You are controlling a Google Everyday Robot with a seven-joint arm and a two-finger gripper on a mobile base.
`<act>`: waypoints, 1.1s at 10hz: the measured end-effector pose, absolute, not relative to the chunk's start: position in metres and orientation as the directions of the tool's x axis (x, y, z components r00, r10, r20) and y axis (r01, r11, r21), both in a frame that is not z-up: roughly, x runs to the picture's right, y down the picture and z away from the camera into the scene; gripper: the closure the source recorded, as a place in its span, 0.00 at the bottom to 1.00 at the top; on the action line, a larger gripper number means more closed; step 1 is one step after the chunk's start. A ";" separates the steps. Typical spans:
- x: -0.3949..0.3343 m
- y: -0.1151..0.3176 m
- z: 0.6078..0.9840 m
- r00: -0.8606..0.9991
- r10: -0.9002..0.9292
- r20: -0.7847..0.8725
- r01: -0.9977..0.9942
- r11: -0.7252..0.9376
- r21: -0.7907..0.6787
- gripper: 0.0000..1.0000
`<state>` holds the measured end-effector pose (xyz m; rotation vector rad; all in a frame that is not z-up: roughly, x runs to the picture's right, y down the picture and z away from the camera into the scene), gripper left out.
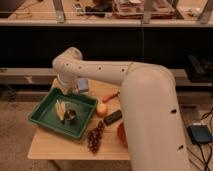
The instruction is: Place fork in purple bowl
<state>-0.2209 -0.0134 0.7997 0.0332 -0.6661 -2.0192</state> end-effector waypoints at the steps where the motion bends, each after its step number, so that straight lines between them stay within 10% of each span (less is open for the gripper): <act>1: -0.226 -0.027 0.807 -0.511 -0.832 0.214 0.801 -0.371 0.471 1.00; 9: -0.255 -0.129 0.884 -0.347 -0.931 0.113 0.846 -0.259 0.465 0.99; 11: -0.249 -0.131 0.900 -0.339 -0.932 0.127 0.844 -0.242 0.478 0.84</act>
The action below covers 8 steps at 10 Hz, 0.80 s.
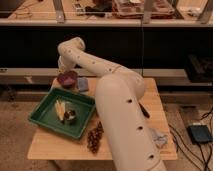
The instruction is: Place fork in purple bowl
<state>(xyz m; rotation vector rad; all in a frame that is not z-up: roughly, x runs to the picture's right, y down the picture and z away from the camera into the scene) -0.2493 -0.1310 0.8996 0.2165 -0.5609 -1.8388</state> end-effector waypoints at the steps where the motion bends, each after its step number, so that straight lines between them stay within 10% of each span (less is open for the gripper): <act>1: -0.250 -0.129 0.903 -0.341 -0.931 0.128 0.843 -0.242 0.481 0.76; 6: -0.241 -0.129 0.922 -0.277 -0.954 0.115 0.875 -0.201 0.441 0.25; 8: -0.245 -0.130 0.926 -0.278 -0.952 0.127 0.874 -0.196 0.445 0.20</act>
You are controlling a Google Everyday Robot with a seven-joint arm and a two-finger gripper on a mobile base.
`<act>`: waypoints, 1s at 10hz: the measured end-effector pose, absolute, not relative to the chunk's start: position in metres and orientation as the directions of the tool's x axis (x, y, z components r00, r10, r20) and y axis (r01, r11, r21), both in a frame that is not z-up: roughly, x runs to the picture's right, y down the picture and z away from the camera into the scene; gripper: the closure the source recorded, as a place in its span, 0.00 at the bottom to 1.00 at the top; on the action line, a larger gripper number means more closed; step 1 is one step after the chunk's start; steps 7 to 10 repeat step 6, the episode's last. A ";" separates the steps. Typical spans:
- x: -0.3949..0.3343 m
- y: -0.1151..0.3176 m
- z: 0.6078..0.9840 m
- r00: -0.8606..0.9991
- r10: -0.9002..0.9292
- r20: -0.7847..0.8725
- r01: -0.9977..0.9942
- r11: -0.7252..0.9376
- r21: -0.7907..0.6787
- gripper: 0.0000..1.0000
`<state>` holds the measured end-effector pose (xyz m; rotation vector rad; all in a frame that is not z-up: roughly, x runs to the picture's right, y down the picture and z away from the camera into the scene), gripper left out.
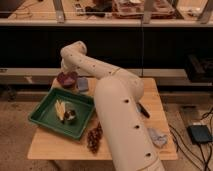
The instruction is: Place fork in purple bowl
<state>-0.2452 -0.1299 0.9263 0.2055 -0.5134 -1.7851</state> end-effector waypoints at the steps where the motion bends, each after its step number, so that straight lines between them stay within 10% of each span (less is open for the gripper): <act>1: -0.244 -0.130 0.927 -0.278 -0.952 0.127 0.874 -0.196 0.444 0.20; 10: -0.245 -0.129 0.927 -0.279 -0.952 0.127 0.874 -0.197 0.445 0.20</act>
